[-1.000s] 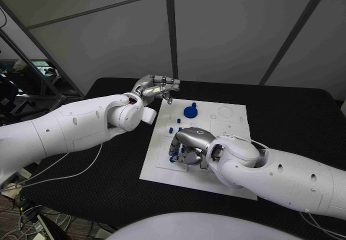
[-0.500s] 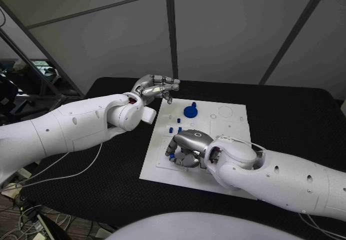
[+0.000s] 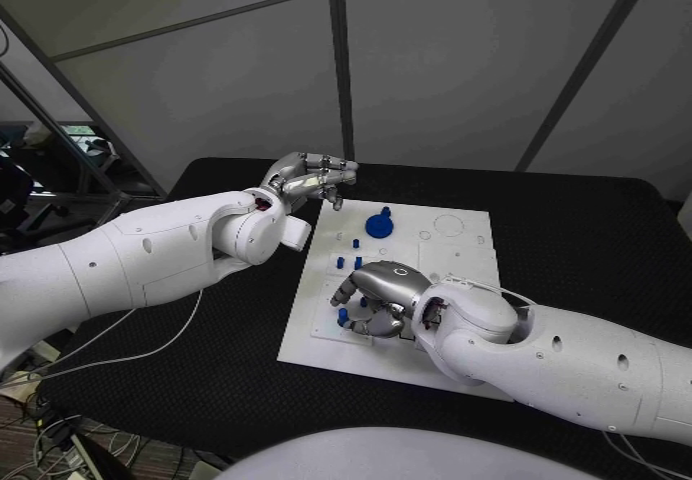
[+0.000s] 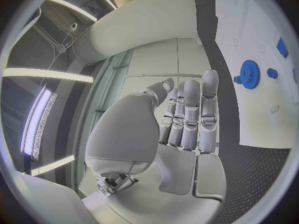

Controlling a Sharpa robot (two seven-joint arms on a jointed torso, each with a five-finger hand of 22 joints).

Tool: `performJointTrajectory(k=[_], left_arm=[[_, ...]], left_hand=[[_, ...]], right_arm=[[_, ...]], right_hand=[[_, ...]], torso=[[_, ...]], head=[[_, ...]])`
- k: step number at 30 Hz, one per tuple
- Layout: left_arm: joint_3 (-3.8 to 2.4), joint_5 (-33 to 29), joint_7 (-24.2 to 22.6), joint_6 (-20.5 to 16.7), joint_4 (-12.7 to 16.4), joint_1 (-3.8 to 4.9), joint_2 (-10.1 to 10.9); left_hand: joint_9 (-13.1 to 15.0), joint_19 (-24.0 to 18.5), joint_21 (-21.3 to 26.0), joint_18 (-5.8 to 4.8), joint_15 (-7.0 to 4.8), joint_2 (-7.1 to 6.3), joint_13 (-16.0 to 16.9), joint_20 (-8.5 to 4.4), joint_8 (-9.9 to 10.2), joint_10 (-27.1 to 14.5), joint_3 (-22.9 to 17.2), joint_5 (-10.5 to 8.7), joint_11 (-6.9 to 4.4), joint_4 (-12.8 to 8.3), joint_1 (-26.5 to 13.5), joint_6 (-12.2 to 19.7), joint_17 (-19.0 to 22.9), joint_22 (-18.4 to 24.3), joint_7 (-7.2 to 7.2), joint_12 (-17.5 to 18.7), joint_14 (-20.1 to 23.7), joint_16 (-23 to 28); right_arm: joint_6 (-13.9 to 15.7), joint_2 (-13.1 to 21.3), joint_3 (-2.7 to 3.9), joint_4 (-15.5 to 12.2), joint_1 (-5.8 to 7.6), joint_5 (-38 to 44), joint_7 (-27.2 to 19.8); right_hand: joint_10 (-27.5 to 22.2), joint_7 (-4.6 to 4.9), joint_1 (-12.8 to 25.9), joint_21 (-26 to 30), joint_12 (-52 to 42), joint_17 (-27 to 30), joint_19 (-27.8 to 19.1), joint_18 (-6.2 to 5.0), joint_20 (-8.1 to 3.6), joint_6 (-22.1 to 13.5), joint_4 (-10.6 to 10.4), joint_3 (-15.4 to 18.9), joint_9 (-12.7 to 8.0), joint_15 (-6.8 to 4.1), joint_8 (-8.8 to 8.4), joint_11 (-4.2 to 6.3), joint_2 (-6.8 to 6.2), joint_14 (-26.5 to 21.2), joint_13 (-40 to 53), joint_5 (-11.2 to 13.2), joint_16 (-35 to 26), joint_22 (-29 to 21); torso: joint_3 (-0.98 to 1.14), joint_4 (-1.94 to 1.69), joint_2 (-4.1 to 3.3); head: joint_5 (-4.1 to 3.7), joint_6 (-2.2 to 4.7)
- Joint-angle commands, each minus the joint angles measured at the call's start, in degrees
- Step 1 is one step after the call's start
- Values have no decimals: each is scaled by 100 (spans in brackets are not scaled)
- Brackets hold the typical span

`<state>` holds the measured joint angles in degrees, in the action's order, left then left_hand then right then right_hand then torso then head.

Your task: Assemble the parts on the task board

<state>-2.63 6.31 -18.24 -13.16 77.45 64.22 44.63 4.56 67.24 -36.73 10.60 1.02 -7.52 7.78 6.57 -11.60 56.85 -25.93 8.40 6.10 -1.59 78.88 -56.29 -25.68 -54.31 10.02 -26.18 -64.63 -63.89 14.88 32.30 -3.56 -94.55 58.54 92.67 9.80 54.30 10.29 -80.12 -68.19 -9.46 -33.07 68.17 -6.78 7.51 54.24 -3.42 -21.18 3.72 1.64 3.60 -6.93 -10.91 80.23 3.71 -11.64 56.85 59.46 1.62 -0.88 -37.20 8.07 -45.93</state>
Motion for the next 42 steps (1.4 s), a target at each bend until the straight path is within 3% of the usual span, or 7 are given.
performJointTrajectory(k=[1,8,16,22,29,33,42], left_arm=[[-4,-13,-25,28,3,9,5],[-4,-13,-31,24,-9,8,17],[-1,-13,-27,11,-20,7,59],[14,-19,-37,-19,68,-4,158],[58,-76,-105,-80,257,-55,300],[71,-114,-127,-105,313,-125,351],[79,-137,-147,-119,378,-183,376]], left_hand=[[-5,-16,37,-27,28,49,-7,18,-13,-38,26,2,-13,-8,-17,38,9,7,6,-17,-30,34],[-5,-18,41,-27,29,48,-7,19,-14,-40,28,2,-13,-7,-19,41,11,10,6,-19,-30,35],[-6,-18,43,-27,30,46,-7,20,-15,-44,32,2,-12,-6,-21,44,13,11,6,-21,-31,35],[-5,-13,35,-28,31,48,-6,22,-17,-44,34,2,-13,-5,-22,43,15,6,4,-25,-32,36],[-4,-14,37,-28,30,47,-6,22,-20,-43,34,2,-15,-7,-18,41,17,8,2,-28,-33,36],[-4,-14,38,-28,30,47,-6,23,-21,-42,34,2,-16,-8,-17,40,17,8,1,-29,-33,36],[-3,-13,39,-27,28,44,-4,24,-26,-41,36,3,-19,-15,-9,39,21,10,-3,-37,-35,37]], right_arm=[[752,60,3,-55,6,-95,-201],[1245,407,9,-298,8,-394,-536],[1304,1347,162,-770,161,-1238,-472],[1201,2203,220,-1036,278,-2184,-51],[1065,2922,226,-1309,298,-1950,580],[934,3089,223,-1454,266,-1679,1134],[618,3126,204,-1680,123,-1109,2059]], right_hand=[[-126,7,15,295,-72,415,-215,-121,12,-116,-16,243,6,-5,3,1,18,-121,11,-39,-324,-346],[-335,-63,-198,722,-482,797,-300,-172,-17,-327,-436,1564,22,-40,17,57,128,-90,19,80,-720,-784],[747,-70,-271,645,-1096,738,-132,-147,-77,329,-642,1620,123,-125,273,171,402,29,143,-60,-709,-672],[2256,-395,-55,-758,-2206,-1703,1030,228,-362,696,-881,1751,174,-440,459,574,302,611,877,-372,1024,1083],[2327,-473,90,-1526,-5246,-3562,1526,438,-433,764,-1166,2048,359,-490,754,627,313,665,4671,-486,2281,2089],[2385,-485,435,-1606,-5628,-3784,1575,460,-420,714,-1304,2333,430,-476,854,619,267,671,5246,-933,2412,2201],[2446,-516,945,-1680,-5893,-3989,1626,482,-422,652,-1326,2910,555,-484,1048,635,257,680,5731,-962,2520,2310]], torso=[[3,7,-1],[-3,23,8],[-5,62,45],[-15,154,68],[-52,259,81],[-43,294,92],[-60,296,118]], head=[[-12,24],[-132,138],[-360,234],[-676,320],[-1108,354],[-1196,349],[-1217,287]])
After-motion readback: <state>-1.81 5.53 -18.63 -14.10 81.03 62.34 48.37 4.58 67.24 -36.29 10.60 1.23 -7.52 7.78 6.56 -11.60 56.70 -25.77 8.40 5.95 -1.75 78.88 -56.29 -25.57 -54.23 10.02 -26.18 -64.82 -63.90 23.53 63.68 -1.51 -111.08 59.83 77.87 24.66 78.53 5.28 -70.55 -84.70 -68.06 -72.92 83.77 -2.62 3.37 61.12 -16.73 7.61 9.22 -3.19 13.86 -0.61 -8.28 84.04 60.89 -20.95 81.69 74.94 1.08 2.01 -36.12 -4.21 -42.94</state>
